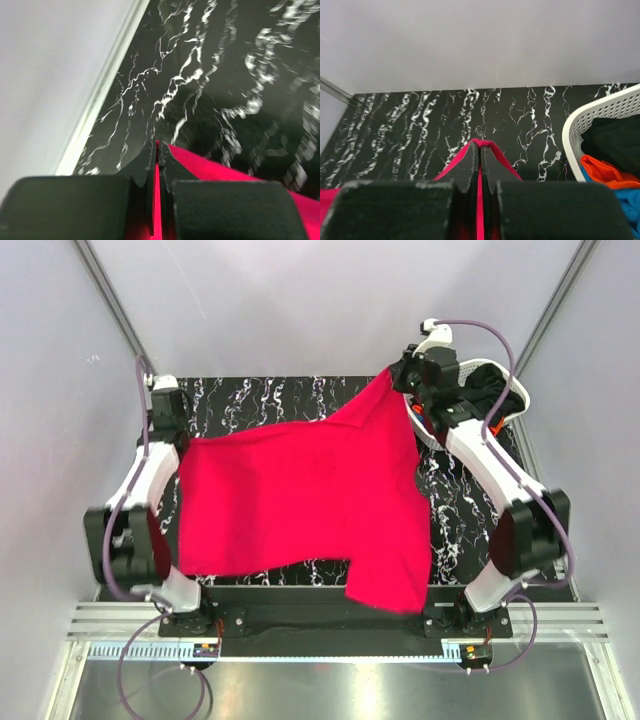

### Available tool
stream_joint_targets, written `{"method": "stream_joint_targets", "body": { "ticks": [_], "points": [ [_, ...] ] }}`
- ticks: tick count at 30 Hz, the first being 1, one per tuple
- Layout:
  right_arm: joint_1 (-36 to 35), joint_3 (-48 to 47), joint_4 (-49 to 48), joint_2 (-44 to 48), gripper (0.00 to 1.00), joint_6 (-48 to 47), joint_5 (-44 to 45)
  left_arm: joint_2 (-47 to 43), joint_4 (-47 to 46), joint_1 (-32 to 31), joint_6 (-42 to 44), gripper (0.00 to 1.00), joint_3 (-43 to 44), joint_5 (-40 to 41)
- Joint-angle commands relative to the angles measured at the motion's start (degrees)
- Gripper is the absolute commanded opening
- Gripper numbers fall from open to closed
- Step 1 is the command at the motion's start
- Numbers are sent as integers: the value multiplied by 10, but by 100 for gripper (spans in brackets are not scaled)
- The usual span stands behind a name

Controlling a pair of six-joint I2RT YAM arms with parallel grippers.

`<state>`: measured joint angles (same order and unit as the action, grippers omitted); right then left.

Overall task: Fold and stack the t-shirts
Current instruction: Flatten the tshirt out, then fold the tshirt

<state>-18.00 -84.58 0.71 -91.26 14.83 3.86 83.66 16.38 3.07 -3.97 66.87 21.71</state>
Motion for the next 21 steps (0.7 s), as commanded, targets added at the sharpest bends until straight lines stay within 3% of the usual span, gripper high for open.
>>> {"method": "stream_joint_targets", "body": {
  "ticks": [1, 8, 12, 21],
  "points": [
    [9, -16, -102, -57, 0, -22, 8, 102, -122, 35, -24, 0, 45, -38],
    [21, -81, -85, -169, 0, -24, -9, 248, -110, 50, -37, 0, 161, -90],
    [31, -110, -60, -198, 0, -22, -17, 279, -103, 59, -60, 0, 186, -108],
    [41, -88, -5, -168, 0, 48, -37, 283, -65, 78, -101, 0, 172, -112]
  ]
}}
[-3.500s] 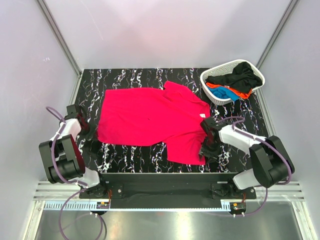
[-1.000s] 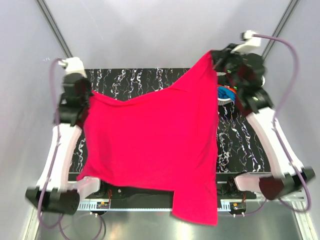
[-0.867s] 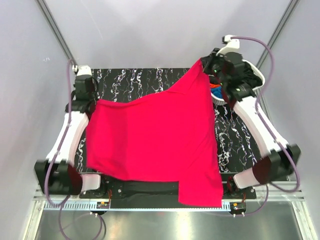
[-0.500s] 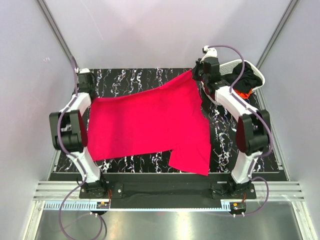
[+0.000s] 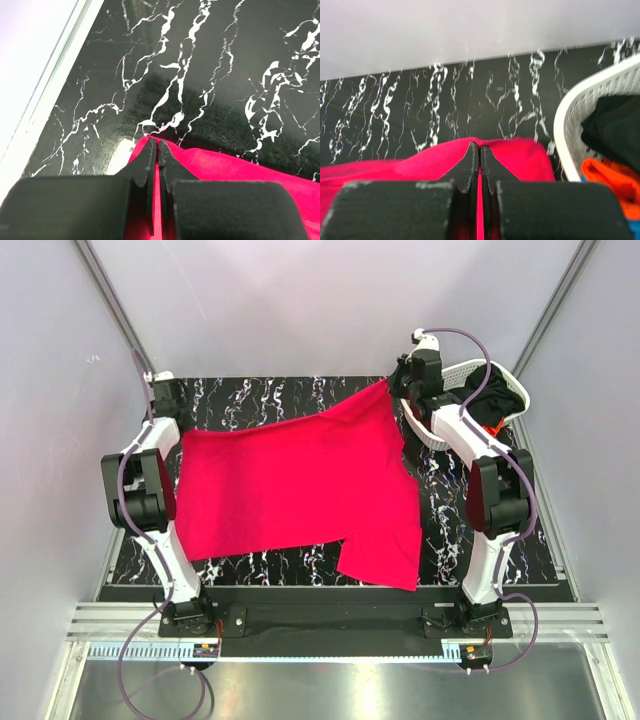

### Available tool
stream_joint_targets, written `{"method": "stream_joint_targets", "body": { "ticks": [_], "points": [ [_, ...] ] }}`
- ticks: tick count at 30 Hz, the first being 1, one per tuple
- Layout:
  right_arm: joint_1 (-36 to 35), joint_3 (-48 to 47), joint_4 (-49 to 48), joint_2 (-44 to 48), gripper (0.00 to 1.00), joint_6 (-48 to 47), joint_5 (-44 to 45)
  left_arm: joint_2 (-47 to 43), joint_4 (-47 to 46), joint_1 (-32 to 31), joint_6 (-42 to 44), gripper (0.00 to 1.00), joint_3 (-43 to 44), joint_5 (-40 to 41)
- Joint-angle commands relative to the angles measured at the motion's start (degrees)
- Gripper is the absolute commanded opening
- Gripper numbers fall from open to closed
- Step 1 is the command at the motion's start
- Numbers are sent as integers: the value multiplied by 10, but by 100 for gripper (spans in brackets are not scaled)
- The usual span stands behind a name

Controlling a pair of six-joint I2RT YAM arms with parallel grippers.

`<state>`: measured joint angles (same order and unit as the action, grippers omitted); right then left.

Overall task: Fold and stack the t-shirts
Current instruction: Fold the tshirt

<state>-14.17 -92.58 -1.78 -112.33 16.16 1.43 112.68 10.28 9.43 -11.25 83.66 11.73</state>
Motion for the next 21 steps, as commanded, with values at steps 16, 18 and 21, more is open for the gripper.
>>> {"method": "stream_joint_targets", "body": {
  "ticks": [16, 18, 21],
  "points": [
    [3, 63, 184, 125, 0, 114, -51, -32, 99, 42, -70, 0, -9, -65],
    [3, 82, 189, 135, 0, 117, -56, -42, 108, 42, -84, 0, -27, -45],
    [3, 107, 193, 151, 0, 117, -57, -49, 115, 46, -94, 0, -48, -33]
  ]
}}
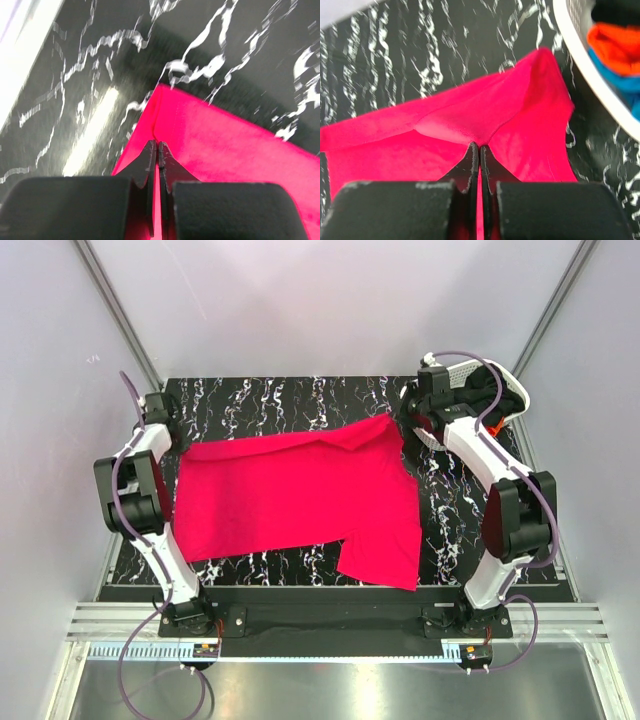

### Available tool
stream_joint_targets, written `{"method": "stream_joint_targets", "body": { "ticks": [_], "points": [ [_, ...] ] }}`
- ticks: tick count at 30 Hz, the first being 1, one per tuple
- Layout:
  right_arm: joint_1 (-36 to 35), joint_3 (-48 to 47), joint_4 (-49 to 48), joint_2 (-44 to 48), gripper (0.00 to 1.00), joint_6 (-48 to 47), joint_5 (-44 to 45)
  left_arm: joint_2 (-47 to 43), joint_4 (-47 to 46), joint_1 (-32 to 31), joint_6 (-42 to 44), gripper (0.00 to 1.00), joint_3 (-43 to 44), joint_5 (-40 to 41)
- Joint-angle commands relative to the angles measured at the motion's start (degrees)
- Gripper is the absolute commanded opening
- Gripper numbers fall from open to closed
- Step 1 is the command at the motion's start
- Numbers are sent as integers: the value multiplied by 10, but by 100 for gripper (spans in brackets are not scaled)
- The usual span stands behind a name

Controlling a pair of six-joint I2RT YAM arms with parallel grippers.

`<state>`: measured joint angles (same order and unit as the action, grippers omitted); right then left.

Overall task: Fold and stack the t-shirts
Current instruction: Fold the tshirt

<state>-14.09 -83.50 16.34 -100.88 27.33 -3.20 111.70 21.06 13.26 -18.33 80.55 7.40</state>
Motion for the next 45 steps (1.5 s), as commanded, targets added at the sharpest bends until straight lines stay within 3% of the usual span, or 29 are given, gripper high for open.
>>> {"method": "stream_joint_targets", "body": {
  "ticks": [1, 45],
  "points": [
    [2, 21, 12, 40, 0, 4, -8, -44, 9, 10, -23, 0, -22, 10],
    [2, 106, 61, 81, 0, -14, 1, -29, 64, 24, -6, 0, -49, 42]
  ]
}}
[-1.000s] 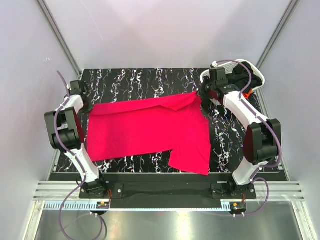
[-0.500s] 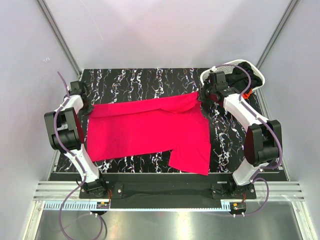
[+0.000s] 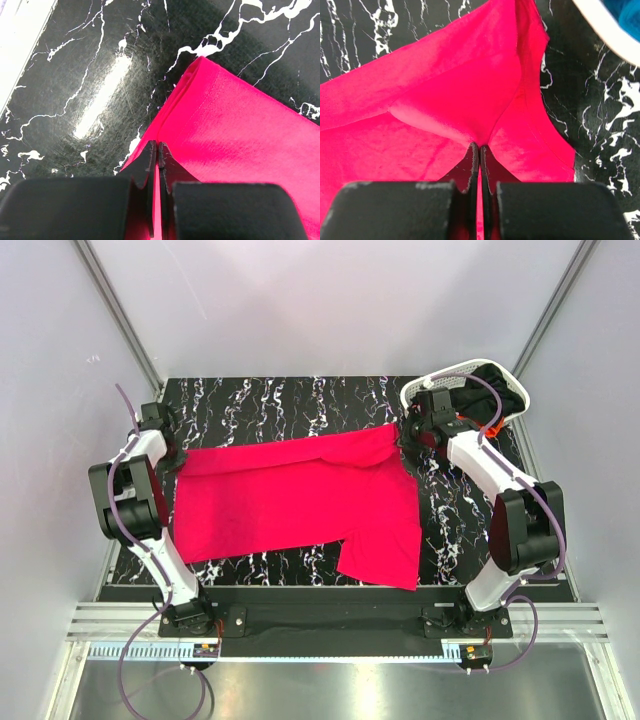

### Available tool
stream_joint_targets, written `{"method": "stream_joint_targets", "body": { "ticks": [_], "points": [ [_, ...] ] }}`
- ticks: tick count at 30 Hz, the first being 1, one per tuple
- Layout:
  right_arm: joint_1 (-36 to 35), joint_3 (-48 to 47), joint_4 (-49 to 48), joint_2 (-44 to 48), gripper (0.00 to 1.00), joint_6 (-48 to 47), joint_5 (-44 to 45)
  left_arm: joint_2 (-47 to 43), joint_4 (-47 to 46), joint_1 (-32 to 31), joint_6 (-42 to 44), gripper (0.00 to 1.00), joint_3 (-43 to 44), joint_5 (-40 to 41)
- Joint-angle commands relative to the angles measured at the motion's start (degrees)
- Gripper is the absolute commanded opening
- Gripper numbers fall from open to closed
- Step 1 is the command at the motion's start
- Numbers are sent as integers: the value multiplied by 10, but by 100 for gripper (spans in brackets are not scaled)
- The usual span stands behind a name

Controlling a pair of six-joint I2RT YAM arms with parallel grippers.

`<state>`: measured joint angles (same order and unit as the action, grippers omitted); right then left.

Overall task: Fold and stack the t-shirts
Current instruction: Fold the tshirt

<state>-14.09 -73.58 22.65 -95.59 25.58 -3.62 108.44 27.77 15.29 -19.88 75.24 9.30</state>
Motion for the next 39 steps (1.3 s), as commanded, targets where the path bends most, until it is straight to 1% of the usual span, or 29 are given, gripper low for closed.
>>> {"method": "stream_joint_targets", "body": {
  "ticks": [1, 21, 27, 39],
  "points": [
    [2, 11, -2, 28, 0, 7, 5, 5, -3, 4, 9, 0, 5, 24],
    [2, 54, 23, 26, 0, 11, 26, 7, 0, 6, 2, 0, 3, 17],
    [2, 71, 25, 43, 0, 23, 8, 16, 2, 8, -6, 0, 8, 12],
    [2, 92, 26, 36, 0, 32, 1, 25, 4, 11, -16, 0, 1, 13]
  ]
}}
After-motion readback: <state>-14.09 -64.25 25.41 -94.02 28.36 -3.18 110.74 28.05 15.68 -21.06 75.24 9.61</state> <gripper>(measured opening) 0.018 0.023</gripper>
